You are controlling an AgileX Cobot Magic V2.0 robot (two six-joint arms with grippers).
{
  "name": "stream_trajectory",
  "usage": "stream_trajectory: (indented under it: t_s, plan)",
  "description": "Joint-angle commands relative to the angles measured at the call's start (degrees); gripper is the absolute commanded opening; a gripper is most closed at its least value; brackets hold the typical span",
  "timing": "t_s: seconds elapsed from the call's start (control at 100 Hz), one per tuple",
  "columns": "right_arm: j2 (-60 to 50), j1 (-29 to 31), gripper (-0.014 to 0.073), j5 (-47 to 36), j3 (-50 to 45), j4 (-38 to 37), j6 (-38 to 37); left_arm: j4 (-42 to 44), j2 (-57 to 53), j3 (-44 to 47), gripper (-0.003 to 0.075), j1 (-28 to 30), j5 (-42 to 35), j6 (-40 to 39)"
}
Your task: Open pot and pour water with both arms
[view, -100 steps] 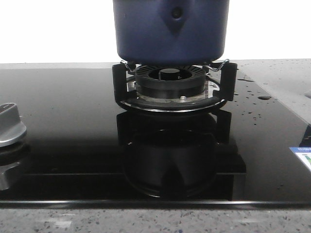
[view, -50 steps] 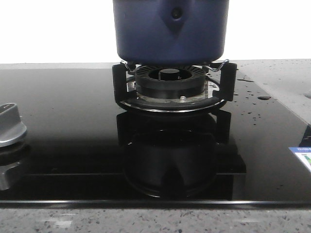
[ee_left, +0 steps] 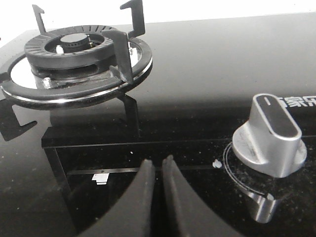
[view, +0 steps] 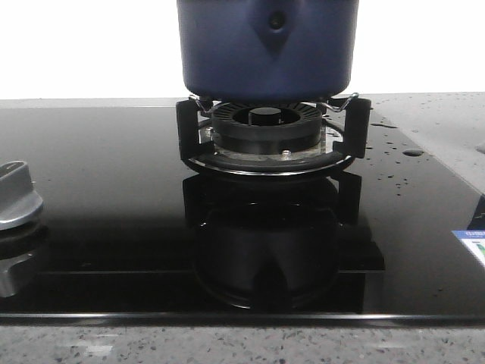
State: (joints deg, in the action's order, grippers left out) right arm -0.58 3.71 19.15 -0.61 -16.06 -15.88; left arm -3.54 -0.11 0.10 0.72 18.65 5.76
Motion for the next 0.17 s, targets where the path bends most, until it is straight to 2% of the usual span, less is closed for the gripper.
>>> stream_trajectory:
  t_s: [0.0,0.16]
  plan:
    - [-1.1,0.3,-0.0066,-1.5,-1.6,-0.1,0.6,-0.3,-1.7,2.6,-0.0020,0.2,-2.7,-0.6]
    - [-1.1,0.3,-0.0066,-1.5,-1.6,-0.1,0.6,-0.3,-1.7,2.6,-0.0020,0.2,-2.8,-0.6]
